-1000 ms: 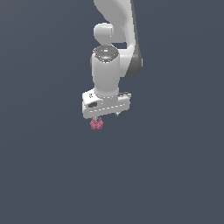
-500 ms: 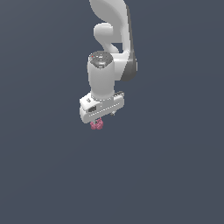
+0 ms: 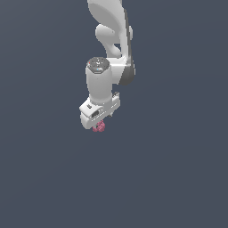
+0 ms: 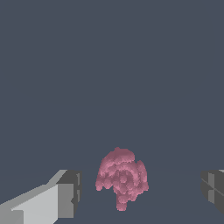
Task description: Pick up the object and move it to a goal position.
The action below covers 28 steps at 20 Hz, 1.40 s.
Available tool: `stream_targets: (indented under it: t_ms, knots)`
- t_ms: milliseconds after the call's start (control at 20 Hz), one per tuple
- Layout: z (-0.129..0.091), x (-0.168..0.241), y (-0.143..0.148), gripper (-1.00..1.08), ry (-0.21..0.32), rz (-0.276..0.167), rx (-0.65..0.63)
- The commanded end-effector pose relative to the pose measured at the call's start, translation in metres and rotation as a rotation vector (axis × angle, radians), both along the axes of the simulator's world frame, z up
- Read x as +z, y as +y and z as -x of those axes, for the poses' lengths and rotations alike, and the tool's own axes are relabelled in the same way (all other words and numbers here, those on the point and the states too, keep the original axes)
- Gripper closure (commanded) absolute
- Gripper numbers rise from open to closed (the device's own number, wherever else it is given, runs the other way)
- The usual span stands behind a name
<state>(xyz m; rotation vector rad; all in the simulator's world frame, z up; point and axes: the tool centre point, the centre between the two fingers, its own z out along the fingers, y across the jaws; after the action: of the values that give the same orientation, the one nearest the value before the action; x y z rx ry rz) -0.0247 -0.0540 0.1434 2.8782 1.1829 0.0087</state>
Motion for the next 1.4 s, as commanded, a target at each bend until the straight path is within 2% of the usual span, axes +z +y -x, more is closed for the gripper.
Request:
stream_targets:
  t_ms: [0,1350]
  knots:
    - [0.003,-0.005,-0.003,-0.92,0.003,0.000,0.062]
    - [0.031,-0.048,-0.033,-0.92,0.025,-0.014,0.693]
